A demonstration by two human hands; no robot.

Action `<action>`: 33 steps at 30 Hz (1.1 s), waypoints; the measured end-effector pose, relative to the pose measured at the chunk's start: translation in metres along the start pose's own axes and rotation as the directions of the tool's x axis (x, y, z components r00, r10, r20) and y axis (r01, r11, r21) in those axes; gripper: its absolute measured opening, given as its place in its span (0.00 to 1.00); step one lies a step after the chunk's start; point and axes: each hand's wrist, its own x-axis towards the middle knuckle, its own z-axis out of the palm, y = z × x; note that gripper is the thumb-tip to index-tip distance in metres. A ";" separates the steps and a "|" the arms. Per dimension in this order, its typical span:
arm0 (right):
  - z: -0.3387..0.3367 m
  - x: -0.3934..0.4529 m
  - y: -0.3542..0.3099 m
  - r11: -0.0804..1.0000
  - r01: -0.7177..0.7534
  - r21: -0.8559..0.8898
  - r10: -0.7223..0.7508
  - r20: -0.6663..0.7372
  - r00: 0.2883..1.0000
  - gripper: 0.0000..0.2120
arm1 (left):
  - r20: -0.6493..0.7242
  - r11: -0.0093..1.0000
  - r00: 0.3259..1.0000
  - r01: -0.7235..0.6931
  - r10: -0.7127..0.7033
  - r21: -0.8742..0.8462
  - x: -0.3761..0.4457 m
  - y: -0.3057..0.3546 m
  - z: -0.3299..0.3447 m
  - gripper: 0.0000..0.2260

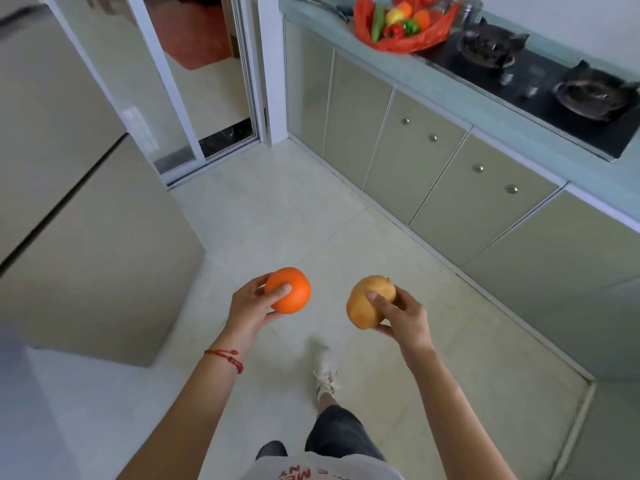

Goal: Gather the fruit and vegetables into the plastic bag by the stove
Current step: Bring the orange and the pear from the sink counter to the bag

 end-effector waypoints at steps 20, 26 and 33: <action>0.076 0.309 -0.194 1.000 0.001 0.031 -0.002 0.028 1.000 0.22 | -0.009 0.998 1.000 -0.017 0.017 0.069 0.298 0.192 0.117 0.19; 0.120 0.397 -0.246 0.995 0.008 0.095 -0.001 -0.070 0.998 0.20 | 0.071 0.990 0.997 -0.029 0.019 0.136 0.402 0.261 0.138 0.21; 0.156 0.476 -0.307 0.991 0.013 0.132 0.004 -0.131 0.991 0.22 | 0.136 0.985 0.991 -0.037 0.014 0.167 0.496 0.339 0.170 0.20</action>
